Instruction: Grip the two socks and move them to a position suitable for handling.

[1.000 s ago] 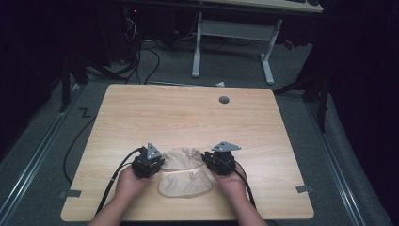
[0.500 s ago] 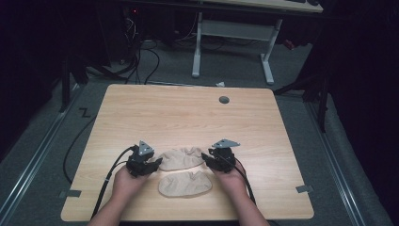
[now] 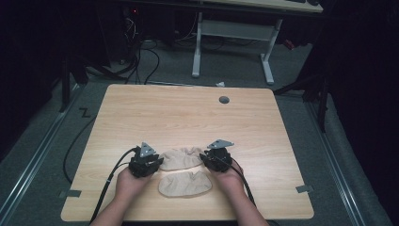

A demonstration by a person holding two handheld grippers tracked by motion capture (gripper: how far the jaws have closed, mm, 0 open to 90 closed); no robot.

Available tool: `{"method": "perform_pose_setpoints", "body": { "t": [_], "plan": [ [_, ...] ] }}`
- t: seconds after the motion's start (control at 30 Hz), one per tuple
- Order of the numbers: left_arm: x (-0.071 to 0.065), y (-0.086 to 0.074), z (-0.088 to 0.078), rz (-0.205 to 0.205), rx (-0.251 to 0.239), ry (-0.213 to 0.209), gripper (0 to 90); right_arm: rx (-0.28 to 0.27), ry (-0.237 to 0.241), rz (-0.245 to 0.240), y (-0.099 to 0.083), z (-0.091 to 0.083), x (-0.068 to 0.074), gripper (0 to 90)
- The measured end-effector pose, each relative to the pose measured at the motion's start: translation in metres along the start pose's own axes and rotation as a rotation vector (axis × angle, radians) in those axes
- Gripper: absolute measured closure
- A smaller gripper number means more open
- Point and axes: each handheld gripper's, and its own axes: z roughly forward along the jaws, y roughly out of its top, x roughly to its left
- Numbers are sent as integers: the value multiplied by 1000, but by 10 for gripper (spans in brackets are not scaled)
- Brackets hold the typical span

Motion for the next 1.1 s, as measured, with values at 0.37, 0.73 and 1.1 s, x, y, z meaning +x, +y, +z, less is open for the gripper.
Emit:
{"method": "perform_pose_setpoints", "body": {
  "t": [0.37, 0.73, 1.1],
  "plan": [
    [-4, 4, -5, 5, -41, -12, 869, -41, 18, -5, 2, -10, 1, 840],
    [-5, 9, -19, 22, -77, -25, 873, -83, 24, -19, 2, -20, 3, 845],
    [-15, 12, -41, 64, -124, -34, 874, -123, 17, -75, -3, -41, 13, 849]
  ]
}}
